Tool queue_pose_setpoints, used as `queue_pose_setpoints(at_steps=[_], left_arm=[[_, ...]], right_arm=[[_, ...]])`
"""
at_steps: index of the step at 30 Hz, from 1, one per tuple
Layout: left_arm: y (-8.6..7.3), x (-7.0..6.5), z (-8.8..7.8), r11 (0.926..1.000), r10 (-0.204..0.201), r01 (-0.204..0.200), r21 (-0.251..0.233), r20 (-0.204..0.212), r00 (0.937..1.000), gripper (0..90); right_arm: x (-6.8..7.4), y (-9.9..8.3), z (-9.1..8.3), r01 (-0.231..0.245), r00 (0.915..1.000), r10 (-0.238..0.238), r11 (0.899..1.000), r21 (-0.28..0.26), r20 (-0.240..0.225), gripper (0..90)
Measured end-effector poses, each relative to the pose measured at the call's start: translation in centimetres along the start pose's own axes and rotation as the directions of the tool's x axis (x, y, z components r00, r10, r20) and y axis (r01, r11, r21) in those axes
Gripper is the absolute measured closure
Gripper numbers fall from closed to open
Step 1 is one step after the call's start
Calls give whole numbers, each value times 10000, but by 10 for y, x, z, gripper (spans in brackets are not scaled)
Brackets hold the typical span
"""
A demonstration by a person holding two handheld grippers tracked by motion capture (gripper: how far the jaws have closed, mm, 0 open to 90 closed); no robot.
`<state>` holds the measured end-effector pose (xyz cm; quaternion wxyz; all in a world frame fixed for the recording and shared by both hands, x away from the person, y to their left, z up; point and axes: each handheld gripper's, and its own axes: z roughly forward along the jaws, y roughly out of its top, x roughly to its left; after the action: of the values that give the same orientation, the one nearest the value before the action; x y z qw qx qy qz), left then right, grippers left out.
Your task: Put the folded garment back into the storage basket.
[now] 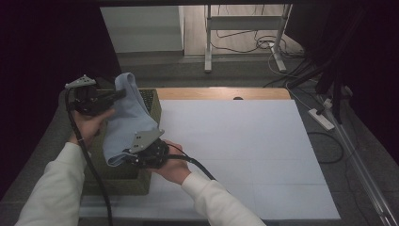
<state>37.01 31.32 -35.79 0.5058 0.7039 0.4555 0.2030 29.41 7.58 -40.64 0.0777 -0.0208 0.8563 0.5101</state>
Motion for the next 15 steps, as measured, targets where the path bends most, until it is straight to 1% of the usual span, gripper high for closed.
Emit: queue_pose_setpoints(at_steps=[9,13,14,15], left_arm=[[-4,13,-11,9999,-116,116,12,-263,9996,796],[-7,19,-15,9998,-202,203,27,-380,9991,796],[-7,19,-15,9998,-202,203,27,-380,9991,796],[-9,23,-17,9997,-229,232,59,-446,9987,796]], right_arm=[[-1,8,15,137,9998,-137,9999,-23,-129,768],[0,10,23,119,9997,-120,9999,-23,-227,768],[0,10,25,99,9996,-100,9999,-29,-250,768],[0,10,27,79,9996,-81,10000,-49,-269,768]])
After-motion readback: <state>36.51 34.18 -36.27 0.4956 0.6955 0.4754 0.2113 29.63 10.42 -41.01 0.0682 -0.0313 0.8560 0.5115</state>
